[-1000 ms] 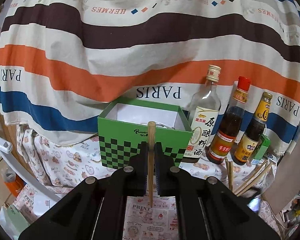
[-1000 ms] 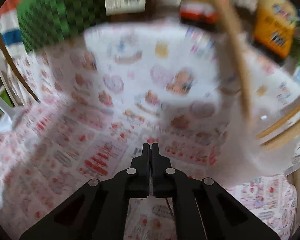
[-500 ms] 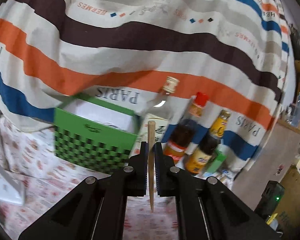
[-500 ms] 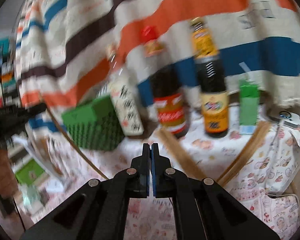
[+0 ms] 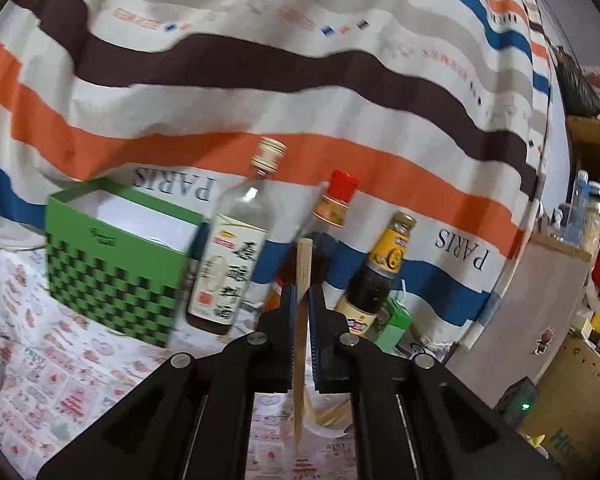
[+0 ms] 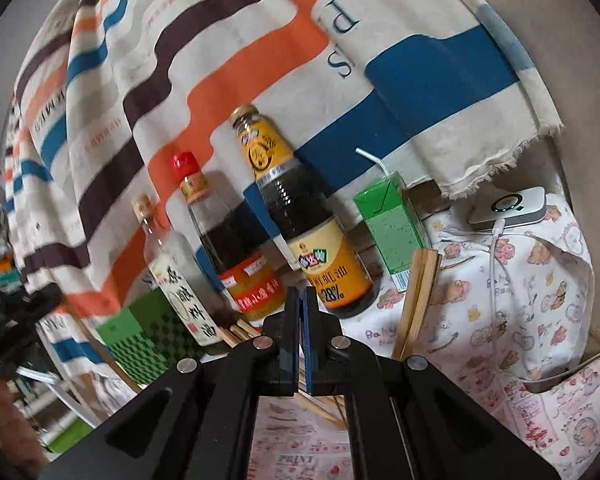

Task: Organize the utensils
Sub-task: 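Carry both chopsticks over the clear cup and lower them in, then open both grippers to release the chopsticks into the cup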

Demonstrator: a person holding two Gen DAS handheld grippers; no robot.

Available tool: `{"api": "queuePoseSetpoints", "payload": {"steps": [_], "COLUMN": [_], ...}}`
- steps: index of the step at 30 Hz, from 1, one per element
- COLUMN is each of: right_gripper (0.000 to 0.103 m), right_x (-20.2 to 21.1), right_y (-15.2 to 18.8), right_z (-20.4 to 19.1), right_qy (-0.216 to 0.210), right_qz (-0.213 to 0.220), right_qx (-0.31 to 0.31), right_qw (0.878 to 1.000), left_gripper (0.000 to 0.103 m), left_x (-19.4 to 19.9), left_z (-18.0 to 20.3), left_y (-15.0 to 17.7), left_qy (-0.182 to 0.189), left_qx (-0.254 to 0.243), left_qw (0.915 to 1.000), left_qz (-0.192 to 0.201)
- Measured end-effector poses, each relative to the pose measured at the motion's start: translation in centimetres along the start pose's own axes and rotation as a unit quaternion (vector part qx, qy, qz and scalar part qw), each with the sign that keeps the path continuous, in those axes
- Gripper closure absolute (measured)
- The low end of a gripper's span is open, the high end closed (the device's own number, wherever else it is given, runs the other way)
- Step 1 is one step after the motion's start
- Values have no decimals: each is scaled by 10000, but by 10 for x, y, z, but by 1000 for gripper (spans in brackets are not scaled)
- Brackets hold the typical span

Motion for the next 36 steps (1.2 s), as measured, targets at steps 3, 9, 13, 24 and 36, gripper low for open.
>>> {"api": "queuePoseSetpoints", "payload": {"steps": [3,9,13,24,36], "right_gripper": [101,101,101,101,101], "right_x": [6,-1,2,-8,-20], "right_y": [-9,1,-2,-2,10], "right_z": [9,21,28,60,55], "right_qy": [-171,-71,-96,-185,134], "right_qz": [129,10,128,142,136], "right_qx": [-367,-651,-806,-1756,-1463], "right_qw": [9991,9979,9966,9842,9891], "left_gripper": [98,98,98,98,98], "left_x": [-21,-46,-64,-110,-137], "left_z": [14,34,38,8,-4], "left_y": [2,1,-3,51,92], "left_qy": [17,263,81,1,-60], "left_qx": [-121,211,75,412,216], "left_qw": [9999,9994,9999,9987,9943], "left_qz": [-15,47,122,-315,-1047]}}
Point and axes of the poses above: each gripper's, at about its wrist camera, not at the fingertips, and x roughly against the way its jaws point, z to its right, y to its underside, the point moved 8 cm from there along -x, roughly the way its jaws point, and after that the axes turned 10 degrees about y, right-handed, at the moved point
